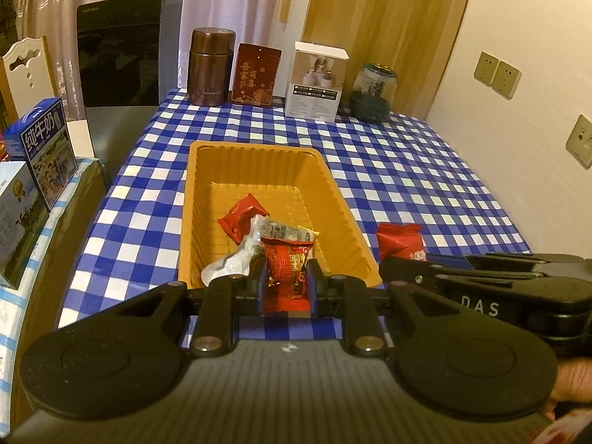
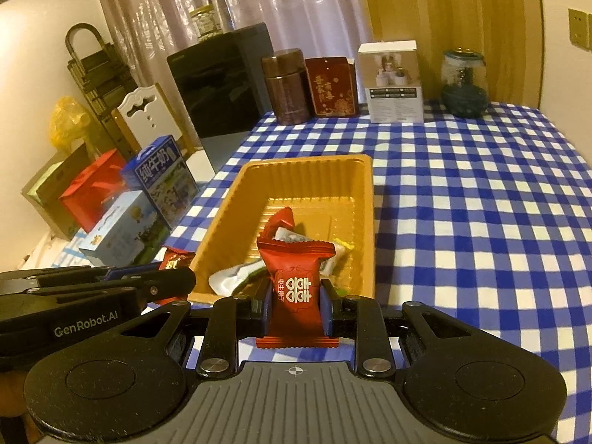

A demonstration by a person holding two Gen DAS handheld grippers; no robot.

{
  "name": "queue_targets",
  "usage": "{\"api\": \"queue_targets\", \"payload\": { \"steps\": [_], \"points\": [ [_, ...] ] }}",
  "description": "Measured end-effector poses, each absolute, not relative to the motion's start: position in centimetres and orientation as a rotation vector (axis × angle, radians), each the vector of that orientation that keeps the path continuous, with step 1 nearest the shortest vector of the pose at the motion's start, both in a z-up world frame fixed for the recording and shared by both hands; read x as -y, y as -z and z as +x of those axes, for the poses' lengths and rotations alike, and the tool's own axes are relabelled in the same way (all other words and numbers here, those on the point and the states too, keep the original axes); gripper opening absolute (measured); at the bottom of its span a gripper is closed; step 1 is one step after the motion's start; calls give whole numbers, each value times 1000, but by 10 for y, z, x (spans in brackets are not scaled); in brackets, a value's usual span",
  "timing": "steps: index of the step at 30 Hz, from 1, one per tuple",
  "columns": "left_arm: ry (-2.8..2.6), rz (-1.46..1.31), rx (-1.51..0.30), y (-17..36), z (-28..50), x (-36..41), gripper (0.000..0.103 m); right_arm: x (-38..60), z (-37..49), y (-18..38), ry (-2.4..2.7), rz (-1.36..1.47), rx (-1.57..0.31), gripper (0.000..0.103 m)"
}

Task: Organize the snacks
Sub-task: 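Carry the red packet and small red candy over the orange tray, then lower the small red candy into the tray and open the left tool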

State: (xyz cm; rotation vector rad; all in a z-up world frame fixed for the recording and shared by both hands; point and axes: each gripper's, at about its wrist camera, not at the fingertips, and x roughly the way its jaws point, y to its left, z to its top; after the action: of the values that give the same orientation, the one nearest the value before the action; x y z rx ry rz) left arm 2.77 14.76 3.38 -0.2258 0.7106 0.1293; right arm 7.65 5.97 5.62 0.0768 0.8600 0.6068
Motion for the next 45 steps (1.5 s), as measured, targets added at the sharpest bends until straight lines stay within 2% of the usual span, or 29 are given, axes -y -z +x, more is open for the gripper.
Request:
{"api": "queue_targets", "payload": {
  "steps": [18, 30, 45],
  "points": [
    [-114, -211, -735, -32, 74, -176, 19, -84, 132, -47, -632, 84, -873, 26],
    [-89, -160, -776, -27, 144, -209, 19, -110, 204, -27, -643, 49, -920, 26],
    [-59, -85, -877, 4, 215, -228, 19, -144, 262, 8, -670, -45, -1003, 26]
  ]
}}
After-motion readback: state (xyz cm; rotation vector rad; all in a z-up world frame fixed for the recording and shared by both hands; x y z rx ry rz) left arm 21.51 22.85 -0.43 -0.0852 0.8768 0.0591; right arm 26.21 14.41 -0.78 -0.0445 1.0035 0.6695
